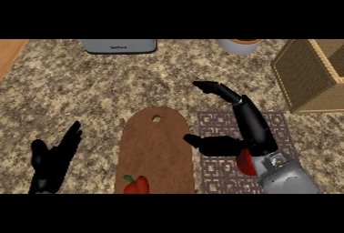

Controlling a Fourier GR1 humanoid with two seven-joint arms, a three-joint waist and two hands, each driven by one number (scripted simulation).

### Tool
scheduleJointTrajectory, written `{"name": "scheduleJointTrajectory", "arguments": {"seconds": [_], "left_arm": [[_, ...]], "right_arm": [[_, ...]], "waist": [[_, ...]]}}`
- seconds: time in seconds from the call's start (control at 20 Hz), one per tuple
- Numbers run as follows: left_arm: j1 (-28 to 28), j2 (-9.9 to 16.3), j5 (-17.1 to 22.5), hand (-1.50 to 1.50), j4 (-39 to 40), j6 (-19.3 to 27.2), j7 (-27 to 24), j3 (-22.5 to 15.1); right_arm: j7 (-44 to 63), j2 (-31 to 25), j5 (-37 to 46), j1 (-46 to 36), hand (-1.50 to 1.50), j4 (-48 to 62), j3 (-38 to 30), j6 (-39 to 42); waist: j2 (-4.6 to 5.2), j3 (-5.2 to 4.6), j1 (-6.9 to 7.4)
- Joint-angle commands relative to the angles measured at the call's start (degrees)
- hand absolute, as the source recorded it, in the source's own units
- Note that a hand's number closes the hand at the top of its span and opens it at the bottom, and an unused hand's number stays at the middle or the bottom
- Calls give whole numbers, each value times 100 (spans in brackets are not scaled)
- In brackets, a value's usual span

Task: Pick the can from the placemat and place it in the basket

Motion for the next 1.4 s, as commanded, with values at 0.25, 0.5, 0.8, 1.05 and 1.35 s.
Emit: {"name": "scheduleJointTrajectory", "arguments": {"seconds": [0.25,0.5,0.8,1.05,1.35], "left_arm": [[351,-127,80,0,281,105,277,-23],[403,13,108,0,111,21,328,62],[434,46,160,0,127,-112,388,79],[459,-93,38,0,195,-106,174,12],[308,-196,52,0,434,-165,200,89]], "right_arm": [[2529,-2149,1613,-839,-150,-747,-104,1108],[3658,-3150,470,-1454,-150,-1645,-739,2761],[4829,-3735,-1393,-1726,-150,-1894,-1029,4217],[5351,-4524,-2713,-1675,-150,-2178,-1283,4651],[5214,-5417,-3655,-1431,-150,-2336,-1707,4585]], "waist": [[-31,-77,-245],[-25,-60,-214],[12,-59,-155],[21,-57,-150],[54,-41,-119]]}}
